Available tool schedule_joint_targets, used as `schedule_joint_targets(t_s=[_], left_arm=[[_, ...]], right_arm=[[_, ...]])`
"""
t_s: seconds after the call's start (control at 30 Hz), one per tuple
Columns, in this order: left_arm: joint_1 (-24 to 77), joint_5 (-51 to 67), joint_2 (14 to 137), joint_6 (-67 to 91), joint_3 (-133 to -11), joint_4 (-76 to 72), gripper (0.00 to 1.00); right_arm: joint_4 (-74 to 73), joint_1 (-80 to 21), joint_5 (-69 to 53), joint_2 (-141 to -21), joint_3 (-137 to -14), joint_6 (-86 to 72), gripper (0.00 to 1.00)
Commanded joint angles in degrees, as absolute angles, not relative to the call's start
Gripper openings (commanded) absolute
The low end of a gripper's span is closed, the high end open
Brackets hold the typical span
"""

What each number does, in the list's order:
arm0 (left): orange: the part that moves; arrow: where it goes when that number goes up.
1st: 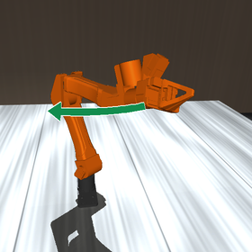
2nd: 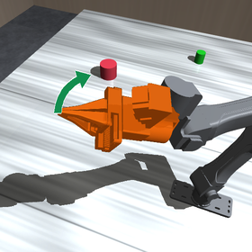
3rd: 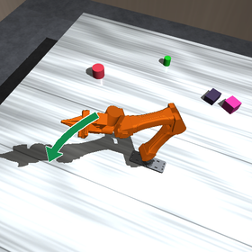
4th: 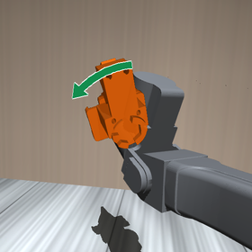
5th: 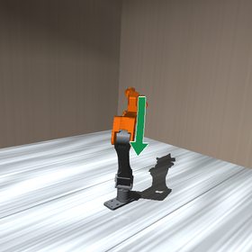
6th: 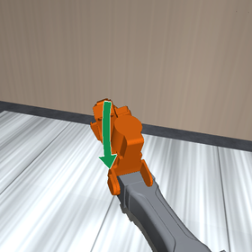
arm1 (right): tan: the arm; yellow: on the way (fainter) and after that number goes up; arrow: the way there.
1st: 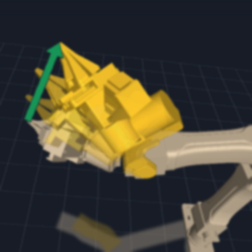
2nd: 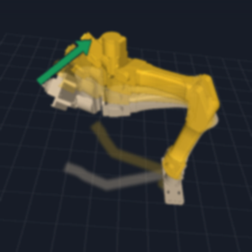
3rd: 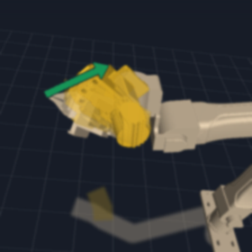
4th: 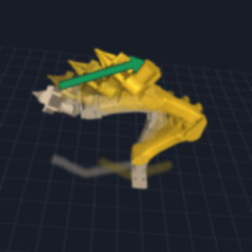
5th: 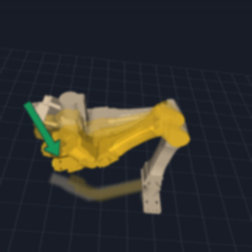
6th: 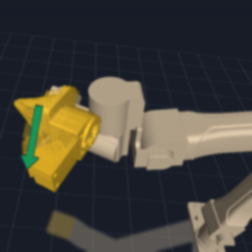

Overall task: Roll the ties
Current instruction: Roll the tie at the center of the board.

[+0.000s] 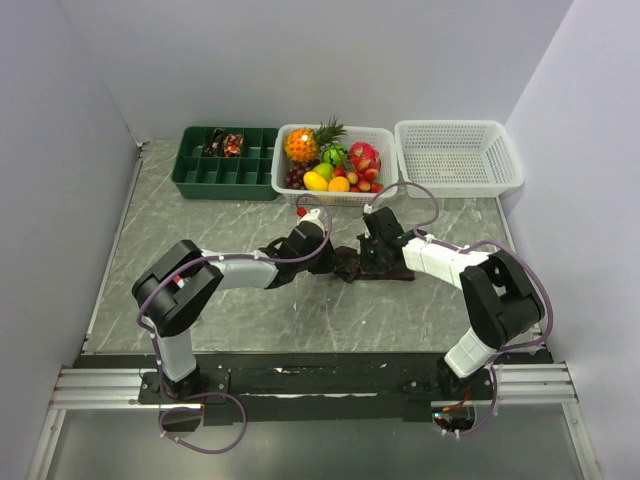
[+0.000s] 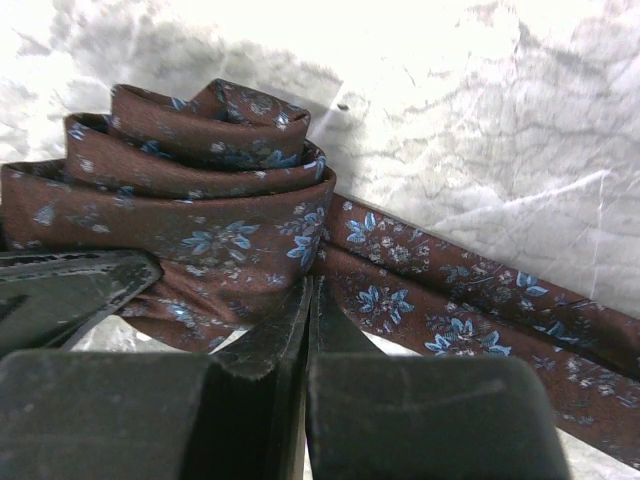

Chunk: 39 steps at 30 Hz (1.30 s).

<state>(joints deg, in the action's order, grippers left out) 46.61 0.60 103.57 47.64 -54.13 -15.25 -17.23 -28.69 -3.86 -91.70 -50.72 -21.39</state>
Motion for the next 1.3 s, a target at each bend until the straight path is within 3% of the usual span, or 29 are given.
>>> schedule_joint_targets(t_s=[0.0, 0.73, 0.83, 0.87, 1.0, 1.27], left_arm=[[47.4, -2.2, 101.7, 44.3, -56.8, -10.4, 0.01], [50.1, -2.8, 100.9, 41.7, -60.8, -8.7, 0.04], [50.3, -1.2, 100.5, 41.6, -60.4, -10.4, 0.17], [50.4, -0.9, 100.4, 41.6, -60.6, -10.6, 0.28], [50.4, 1.1, 99.8, 42.1, -60.1, -13.0, 0.46], [50.5, 1.1, 95.6, 45.3, -53.9, -20.4, 0.54]], right_arm=[[-15.8, -29.3, -2.7, -90.6, -54.0, -21.9, 0.00], [-12.1, -31.0, -2.7, -95.3, -54.5, -23.1, 0.00], [-10.9, -31.1, -2.8, -95.4, -54.0, -23.2, 0.00], [-10.6, -31.1, -3.1, -95.4, -54.0, -23.5, 0.00], [-8.3, -31.1, -4.6, -96.1, -53.5, -24.1, 0.00], [-3.3, -31.1, -8.5, -97.6, -52.3, -24.7, 0.00]])
